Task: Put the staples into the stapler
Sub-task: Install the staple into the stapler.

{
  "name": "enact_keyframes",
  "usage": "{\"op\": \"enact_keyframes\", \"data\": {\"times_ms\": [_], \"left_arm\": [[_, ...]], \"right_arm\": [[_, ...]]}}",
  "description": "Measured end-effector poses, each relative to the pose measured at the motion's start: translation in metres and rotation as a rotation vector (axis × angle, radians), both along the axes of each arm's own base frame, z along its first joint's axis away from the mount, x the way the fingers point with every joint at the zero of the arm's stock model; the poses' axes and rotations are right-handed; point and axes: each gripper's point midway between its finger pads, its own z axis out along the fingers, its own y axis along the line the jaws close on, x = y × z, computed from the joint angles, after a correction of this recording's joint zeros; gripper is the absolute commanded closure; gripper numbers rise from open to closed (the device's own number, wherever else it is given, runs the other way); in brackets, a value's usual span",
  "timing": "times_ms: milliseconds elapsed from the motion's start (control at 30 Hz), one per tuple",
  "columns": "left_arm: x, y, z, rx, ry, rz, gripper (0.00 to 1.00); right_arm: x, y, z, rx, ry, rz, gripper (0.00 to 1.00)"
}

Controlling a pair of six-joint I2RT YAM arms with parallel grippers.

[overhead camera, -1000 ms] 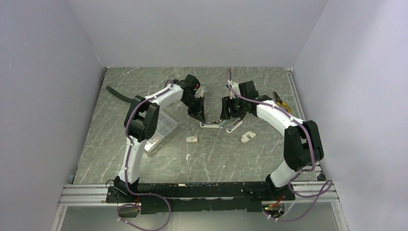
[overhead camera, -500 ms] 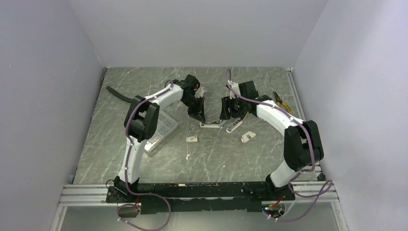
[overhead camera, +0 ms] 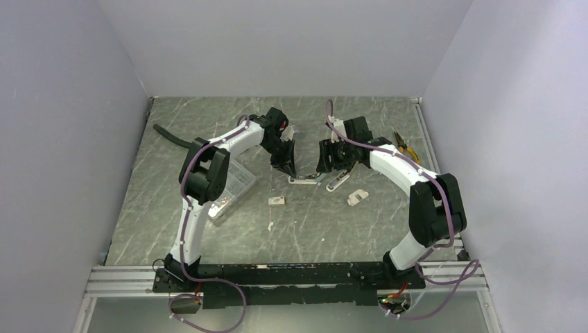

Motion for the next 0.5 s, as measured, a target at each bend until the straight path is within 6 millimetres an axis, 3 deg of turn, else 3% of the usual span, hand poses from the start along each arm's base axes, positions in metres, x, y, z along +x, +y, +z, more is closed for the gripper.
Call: {"op": "enact_keyframes", "data": {"times_ms": [500], "left_arm": [[0.0002, 0.0004, -0.0004, 0.003, -0.001, 0.0, 0.85]], "right_arm": [[0.0006, 0.0002, 0.0002, 0.001, -0.003, 0.0, 0.42]]}}
